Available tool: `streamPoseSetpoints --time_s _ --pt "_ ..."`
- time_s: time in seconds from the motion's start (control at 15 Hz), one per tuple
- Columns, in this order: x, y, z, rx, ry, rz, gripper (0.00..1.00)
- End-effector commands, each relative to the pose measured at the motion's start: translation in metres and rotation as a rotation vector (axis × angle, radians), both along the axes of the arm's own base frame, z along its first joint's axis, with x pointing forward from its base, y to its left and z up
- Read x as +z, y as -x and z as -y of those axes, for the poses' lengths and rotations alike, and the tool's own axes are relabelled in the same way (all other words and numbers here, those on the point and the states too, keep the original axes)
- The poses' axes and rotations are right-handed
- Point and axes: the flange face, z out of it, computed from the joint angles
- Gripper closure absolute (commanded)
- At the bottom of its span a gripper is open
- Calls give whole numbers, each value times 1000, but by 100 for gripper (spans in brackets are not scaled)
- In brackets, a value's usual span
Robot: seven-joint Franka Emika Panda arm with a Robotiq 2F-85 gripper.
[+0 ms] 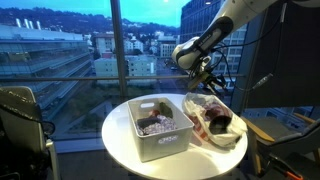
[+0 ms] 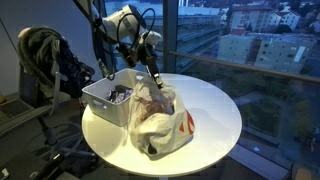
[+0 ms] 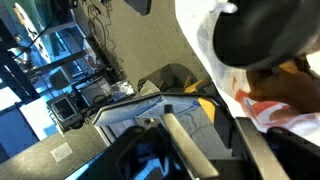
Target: Remove the objects from the storage container and put them in the plastic bag.
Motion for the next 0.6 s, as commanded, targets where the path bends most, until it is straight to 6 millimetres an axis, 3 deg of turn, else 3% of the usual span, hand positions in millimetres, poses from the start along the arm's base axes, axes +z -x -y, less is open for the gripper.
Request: streamPoseSetpoints --time_s 0.0,0.2,0.33,0.53 --pt "34 -8 -18 6 -92 96 23" --pt "54 -14 -61 50 -240 160 1" --pt "59 -16 -99 101 -335 188 0" --pt "40 -21 -157 267 -402 220 0"
